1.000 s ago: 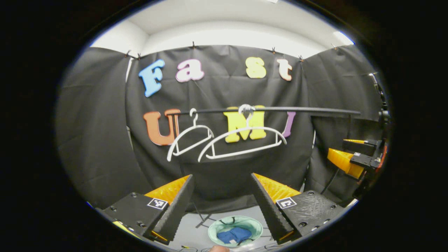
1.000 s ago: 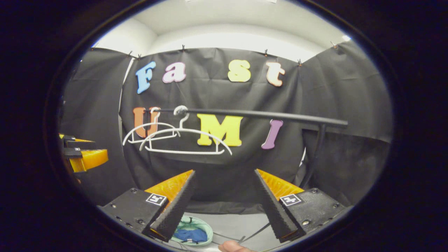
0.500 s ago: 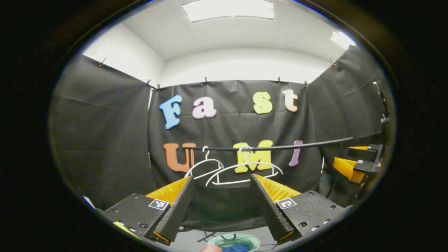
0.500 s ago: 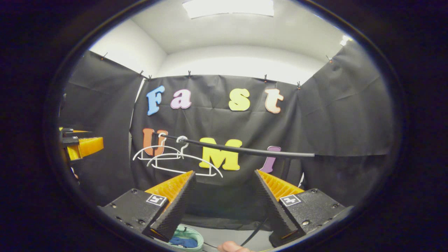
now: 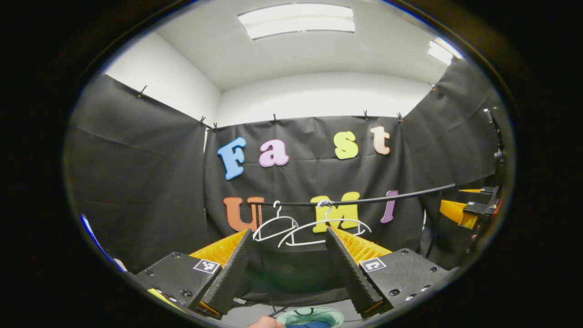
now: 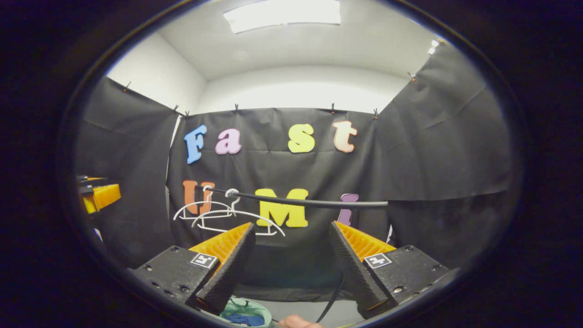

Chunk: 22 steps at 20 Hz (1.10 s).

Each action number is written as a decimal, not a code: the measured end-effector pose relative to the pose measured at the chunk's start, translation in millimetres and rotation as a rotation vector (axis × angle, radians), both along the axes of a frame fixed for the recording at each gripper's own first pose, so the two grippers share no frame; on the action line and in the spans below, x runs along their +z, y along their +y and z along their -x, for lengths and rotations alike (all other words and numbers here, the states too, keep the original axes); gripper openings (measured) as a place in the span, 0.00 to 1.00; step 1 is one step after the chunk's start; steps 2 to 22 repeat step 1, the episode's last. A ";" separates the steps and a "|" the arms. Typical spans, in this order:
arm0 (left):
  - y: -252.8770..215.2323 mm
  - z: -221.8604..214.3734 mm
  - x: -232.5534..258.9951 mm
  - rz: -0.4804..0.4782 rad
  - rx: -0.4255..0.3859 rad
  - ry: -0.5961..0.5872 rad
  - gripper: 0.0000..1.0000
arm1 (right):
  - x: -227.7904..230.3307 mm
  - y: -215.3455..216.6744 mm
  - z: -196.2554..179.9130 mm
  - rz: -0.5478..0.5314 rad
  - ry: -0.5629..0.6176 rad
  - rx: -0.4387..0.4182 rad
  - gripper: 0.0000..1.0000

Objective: Grasp the clothes on the hanger with both hands and then place them into the laundry hamper below.

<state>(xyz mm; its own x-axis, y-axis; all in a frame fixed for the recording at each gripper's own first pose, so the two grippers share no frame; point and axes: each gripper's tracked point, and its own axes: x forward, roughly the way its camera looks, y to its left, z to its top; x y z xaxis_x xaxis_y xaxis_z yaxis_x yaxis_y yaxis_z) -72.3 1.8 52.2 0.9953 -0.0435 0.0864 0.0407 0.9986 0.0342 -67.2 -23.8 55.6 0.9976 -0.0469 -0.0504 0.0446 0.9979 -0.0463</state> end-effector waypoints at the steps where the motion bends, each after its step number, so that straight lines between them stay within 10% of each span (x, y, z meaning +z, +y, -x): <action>1: 3.1 -0.6 2.2 0.004 -0.005 -0.008 0.99 | 0.1 6.6 2.3 -0.007 -0.004 0.007 1.00; 22: 3.1 -0.6 2.2 0.004 -0.005 -0.008 0.99 | 0.1 6.6 2.3 -0.007 -0.004 0.007 1.00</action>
